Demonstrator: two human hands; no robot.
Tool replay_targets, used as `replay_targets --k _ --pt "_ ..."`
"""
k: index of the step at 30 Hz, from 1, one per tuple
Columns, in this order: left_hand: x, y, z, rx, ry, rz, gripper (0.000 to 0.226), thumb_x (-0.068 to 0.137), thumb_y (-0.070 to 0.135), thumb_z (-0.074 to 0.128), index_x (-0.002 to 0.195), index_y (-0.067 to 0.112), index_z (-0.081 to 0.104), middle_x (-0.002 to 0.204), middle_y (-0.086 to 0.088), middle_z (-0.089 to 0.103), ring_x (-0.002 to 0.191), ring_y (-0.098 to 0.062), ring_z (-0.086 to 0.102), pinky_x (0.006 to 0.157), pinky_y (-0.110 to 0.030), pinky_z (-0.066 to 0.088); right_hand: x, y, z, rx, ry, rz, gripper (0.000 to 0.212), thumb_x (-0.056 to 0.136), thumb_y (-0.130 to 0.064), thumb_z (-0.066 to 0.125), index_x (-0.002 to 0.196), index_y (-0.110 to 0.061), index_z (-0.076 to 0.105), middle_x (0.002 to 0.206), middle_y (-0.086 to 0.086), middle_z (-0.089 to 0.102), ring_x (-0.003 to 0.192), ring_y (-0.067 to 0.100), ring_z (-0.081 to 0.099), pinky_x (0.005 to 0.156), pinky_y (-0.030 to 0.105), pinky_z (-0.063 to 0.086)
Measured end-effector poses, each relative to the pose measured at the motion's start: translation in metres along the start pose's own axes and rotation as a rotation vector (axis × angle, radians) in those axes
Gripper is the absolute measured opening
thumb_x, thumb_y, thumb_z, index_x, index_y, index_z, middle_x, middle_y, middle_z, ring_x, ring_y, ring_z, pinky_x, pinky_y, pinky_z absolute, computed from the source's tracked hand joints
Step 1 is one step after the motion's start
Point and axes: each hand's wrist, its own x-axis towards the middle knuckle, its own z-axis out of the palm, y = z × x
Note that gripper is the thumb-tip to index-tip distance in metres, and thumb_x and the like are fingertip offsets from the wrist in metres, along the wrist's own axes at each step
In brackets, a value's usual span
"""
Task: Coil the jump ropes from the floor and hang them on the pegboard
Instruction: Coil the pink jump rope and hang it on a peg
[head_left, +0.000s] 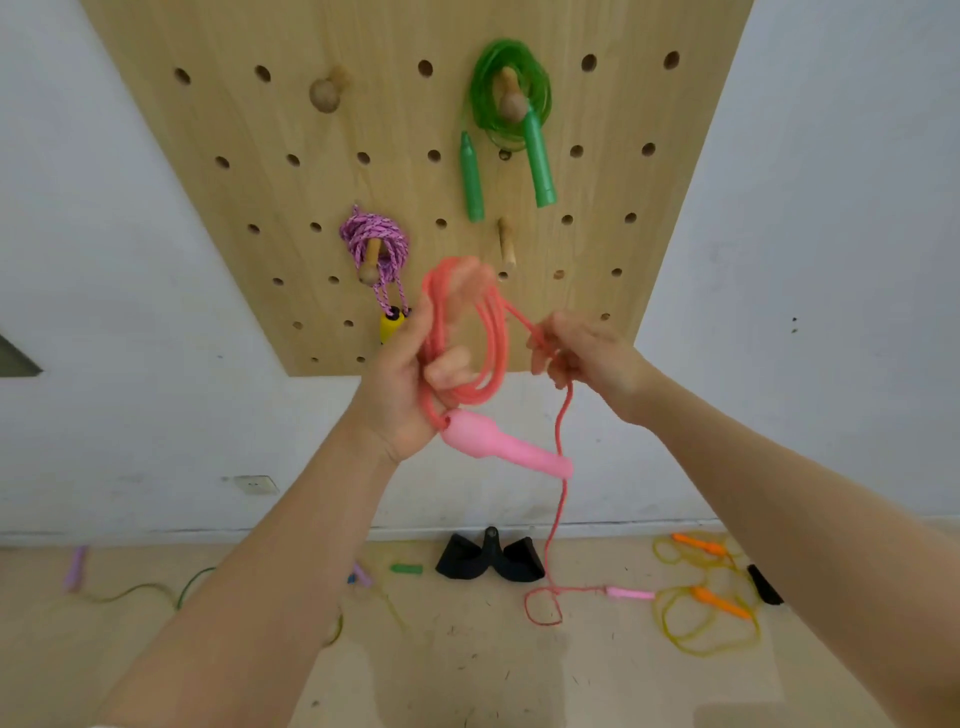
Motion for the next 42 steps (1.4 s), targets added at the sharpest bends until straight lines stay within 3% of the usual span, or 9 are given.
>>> replay_targets --k 6,11,16,21,25,27,35,38,42 --pt "0.022 0.013 -0.017 0.032 0.432 0.148 0.037 0.101 0.028 0.027 0.129 0.009 0.044 0.141 -0.011 0.047 0.049 -0.001 0.058 0.047 -0.013 0.046 -0.008 0.015 -0.005 -0.766 -0.28 0.177 0.023 0.1 -0.018 0.033 0.095 -0.014 0.056 0.07 -0.001 0.049 0.062 0.014 0.05 0.066 0.028 0.044" --pt "0.038 -0.022 -0.007 0.536 0.525 -0.157 0.063 0.082 0.036 0.059 0.138 0.023 0.032 0.11 0.006 0.065 0.08 -0.02 0.069 0.084 -0.035 0.054 -0.011 -0.023 0.028 -1.168 -0.55 -0.101 0.027 0.096 -0.019 0.043 0.103 -0.005 0.065 0.098 0.007 0.065 0.095 0.023 0.056 0.085 0.035 0.044" --pt "0.035 -0.048 0.016 0.652 0.447 -0.279 0.053 0.1 0.041 0.032 0.14 0.006 0.034 0.053 0.009 0.06 0.033 -0.005 0.046 0.035 -0.016 0.03 0.0 -0.064 0.006 -1.142 -0.29 -0.267 0.011 0.08 -0.02 0.064 0.07 -0.017 0.066 0.061 -0.004 0.057 0.056 0.009 0.047 0.061 0.03 0.041" --pt "0.011 -0.046 0.021 0.786 0.098 -0.37 0.064 0.098 0.048 0.02 0.069 0.004 0.057 0.029 0.004 0.038 0.028 -0.011 0.016 0.043 -0.028 0.012 -0.002 -0.056 -0.037 -0.744 -0.046 -0.165 0.031 0.066 -0.036 0.08 0.061 -0.016 0.057 0.056 -0.008 0.047 0.05 0.004 0.039 0.051 0.018 0.033" --pt "0.006 -0.034 0.003 0.333 -0.184 -0.408 0.058 0.084 0.058 0.043 0.085 0.009 0.074 0.034 0.007 0.049 0.029 -0.009 0.017 0.038 -0.021 0.022 0.0 -0.023 -0.044 -0.254 -0.029 -0.098 0.019 0.088 -0.025 0.061 0.075 -0.011 0.063 0.066 0.005 0.048 0.062 0.013 0.043 0.062 0.024 0.045" --pt "0.01 -0.027 0.0 -0.047 -0.278 -0.285 0.045 0.094 0.042 0.042 0.115 0.008 0.064 0.078 -0.008 0.073 0.033 -0.007 0.029 0.042 -0.017 0.031 -0.002 -0.001 -0.031 -0.219 -0.054 0.026 0.034 0.097 -0.031 0.046 0.074 -0.011 0.063 0.061 0.001 0.045 0.056 0.009 0.043 0.064 0.027 0.047" --pt "0.018 -0.04 -0.028 0.179 0.681 0.071 0.03 0.101 0.028 0.035 0.104 0.011 0.059 0.116 -0.007 0.063 0.036 -0.001 0.045 0.037 -0.015 0.039 -0.027 -0.011 0.023 -0.842 -0.523 0.216 0.032 0.098 -0.023 0.041 0.127 -0.01 0.047 0.067 0.004 0.054 0.058 0.018 0.053 0.065 0.034 0.054" --pt "0.014 -0.053 -0.034 0.266 0.753 -0.028 0.041 0.1 0.028 0.038 0.138 0.013 0.036 0.131 -0.013 0.053 0.063 -0.011 0.069 0.056 -0.021 0.054 -0.034 -0.037 0.029 -0.781 -0.752 0.304 0.058 0.091 -0.027 0.056 0.143 -0.02 0.032 0.066 0.003 0.06 0.046 0.01 0.051 0.063 0.027 0.051" --pt "0.011 -0.064 -0.013 0.58 0.689 -0.138 0.048 0.099 0.027 0.04 0.144 0.013 0.028 0.099 -0.008 0.062 0.055 -0.008 0.063 0.056 -0.021 0.048 -0.021 -0.052 0.017 -0.882 -0.589 0.001 0.025 0.085 -0.02 0.062 0.106 -0.007 0.068 0.056 -0.006 0.05 0.04 -0.001 0.041 0.047 0.011 0.034"
